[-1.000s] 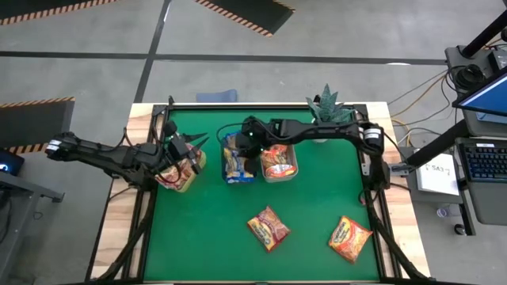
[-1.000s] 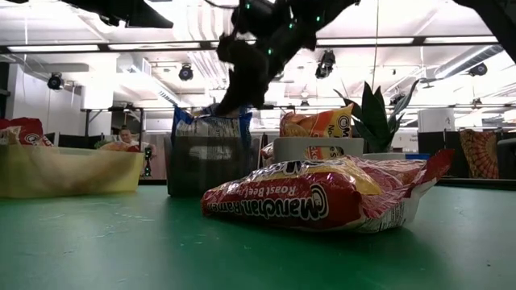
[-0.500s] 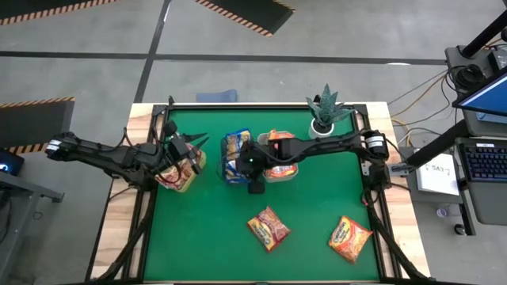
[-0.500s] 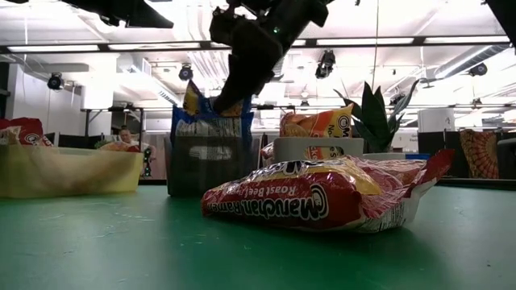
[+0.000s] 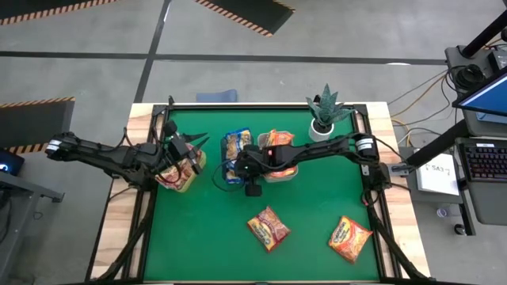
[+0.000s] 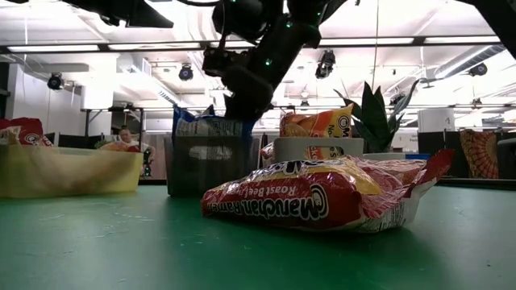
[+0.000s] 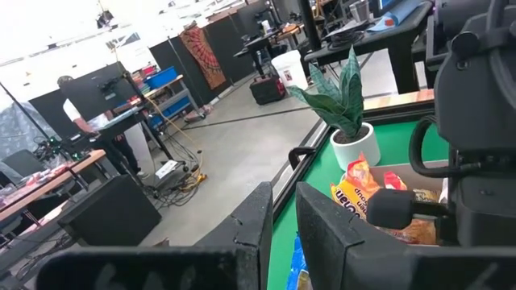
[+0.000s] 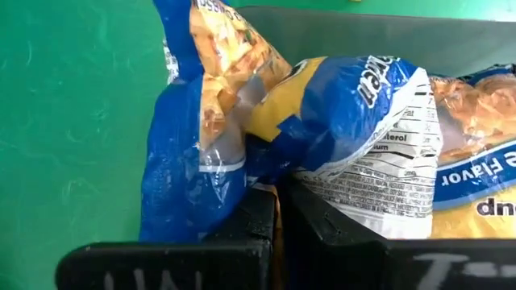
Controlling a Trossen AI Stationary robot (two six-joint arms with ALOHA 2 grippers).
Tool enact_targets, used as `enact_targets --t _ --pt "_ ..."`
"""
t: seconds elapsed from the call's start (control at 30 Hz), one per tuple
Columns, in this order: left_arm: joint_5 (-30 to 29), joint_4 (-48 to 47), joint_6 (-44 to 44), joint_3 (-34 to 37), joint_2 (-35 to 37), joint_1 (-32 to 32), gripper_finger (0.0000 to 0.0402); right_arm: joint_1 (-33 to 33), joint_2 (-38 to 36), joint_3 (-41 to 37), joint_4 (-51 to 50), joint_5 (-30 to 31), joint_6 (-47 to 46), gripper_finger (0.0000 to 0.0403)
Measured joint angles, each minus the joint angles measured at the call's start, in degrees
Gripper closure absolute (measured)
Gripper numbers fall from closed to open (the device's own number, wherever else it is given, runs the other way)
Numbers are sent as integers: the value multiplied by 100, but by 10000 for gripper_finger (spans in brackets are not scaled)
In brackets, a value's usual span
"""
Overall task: Sort Maruchan noodles
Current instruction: Put the blue noodle pack into the black bin
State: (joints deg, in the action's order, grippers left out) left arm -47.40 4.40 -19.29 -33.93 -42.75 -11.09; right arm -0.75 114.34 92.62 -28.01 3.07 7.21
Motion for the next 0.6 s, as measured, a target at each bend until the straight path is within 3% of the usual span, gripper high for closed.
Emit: enact_targets --t 0.2,0.37,0.6 --pt "0 -4 -15 0 -1 0 361 -2 -196 -11 -40 4 -130 384" --pt "0 -15 -15 0 -1 0 361 -48 -303 8 -78 55 -309 346" --pt "0 -17 -15 0 -1 0 361 -108 -323 184 169 607 -141 294"
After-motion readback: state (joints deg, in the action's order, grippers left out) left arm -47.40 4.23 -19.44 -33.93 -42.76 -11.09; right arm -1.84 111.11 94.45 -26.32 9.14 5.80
